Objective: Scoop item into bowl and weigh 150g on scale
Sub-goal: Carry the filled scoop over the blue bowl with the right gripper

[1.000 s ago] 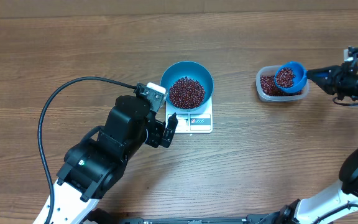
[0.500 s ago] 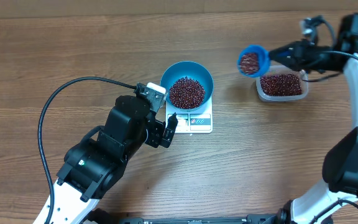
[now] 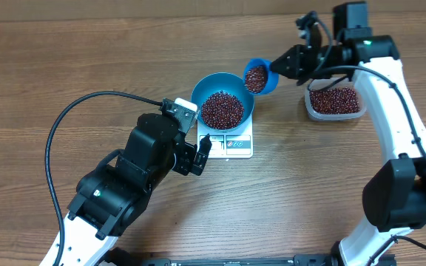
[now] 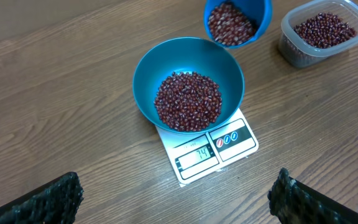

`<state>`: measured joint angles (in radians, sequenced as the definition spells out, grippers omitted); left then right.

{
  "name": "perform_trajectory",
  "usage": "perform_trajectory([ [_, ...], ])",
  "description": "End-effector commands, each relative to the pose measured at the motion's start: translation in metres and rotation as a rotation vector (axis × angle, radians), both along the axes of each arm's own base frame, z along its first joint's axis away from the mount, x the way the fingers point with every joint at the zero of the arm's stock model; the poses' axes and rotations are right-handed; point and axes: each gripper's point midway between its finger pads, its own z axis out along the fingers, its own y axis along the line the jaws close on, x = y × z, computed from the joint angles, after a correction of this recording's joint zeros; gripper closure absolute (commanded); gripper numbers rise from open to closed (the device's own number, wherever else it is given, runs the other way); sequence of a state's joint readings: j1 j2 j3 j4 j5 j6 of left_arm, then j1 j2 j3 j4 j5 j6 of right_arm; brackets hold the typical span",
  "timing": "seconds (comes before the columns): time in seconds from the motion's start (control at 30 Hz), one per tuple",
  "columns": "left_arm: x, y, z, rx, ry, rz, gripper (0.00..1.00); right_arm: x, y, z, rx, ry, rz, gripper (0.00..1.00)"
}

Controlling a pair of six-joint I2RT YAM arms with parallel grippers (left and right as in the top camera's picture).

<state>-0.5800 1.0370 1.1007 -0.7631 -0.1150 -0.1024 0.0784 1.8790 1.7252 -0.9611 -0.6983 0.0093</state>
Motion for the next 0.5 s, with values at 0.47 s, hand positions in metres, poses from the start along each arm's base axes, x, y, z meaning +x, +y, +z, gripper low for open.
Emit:
perform_trajectory([
  [0.47,0.000,0.000,0.003,-0.017,-0.002,0.004,0.01,-0.002,0.057,0.014,-0.247,-0.144,0.035,0.96],
])
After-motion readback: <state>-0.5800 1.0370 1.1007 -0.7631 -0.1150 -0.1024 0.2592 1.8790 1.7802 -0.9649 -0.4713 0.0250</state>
